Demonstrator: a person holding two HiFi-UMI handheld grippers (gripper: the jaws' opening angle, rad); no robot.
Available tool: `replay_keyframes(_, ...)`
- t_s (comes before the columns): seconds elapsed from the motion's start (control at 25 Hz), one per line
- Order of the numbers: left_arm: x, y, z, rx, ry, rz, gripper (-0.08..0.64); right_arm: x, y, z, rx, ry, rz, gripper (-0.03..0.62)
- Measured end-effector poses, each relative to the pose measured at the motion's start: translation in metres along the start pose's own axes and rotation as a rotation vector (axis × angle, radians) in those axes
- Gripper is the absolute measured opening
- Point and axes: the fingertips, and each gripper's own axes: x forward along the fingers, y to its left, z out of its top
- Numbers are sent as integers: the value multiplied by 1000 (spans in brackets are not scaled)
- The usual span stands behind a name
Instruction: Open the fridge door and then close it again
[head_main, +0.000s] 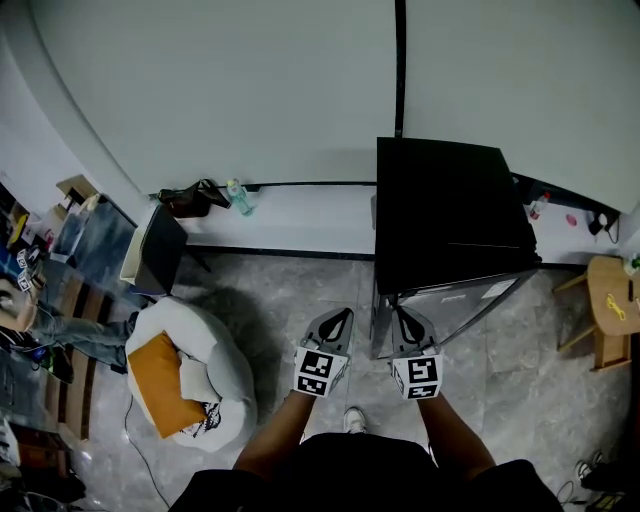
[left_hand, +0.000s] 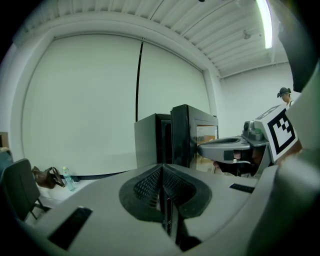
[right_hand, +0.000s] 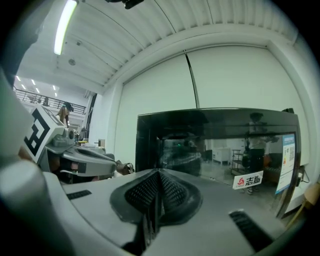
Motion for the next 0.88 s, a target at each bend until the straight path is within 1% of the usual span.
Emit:
replay_keyframes(0.4, 9, 9, 13, -5, -51, -24, 21, 24, -10, 4, -1, -11, -13, 9)
replay_keyframes(0.64, 16, 18, 15, -2, -51, -25, 21, 41, -16, 7, -8, -6, -17, 9)
replay_keyframes(0.88, 16, 14, 18, -6, -66, -38, 21, 49, -21, 7, -16, -2, -19, 9)
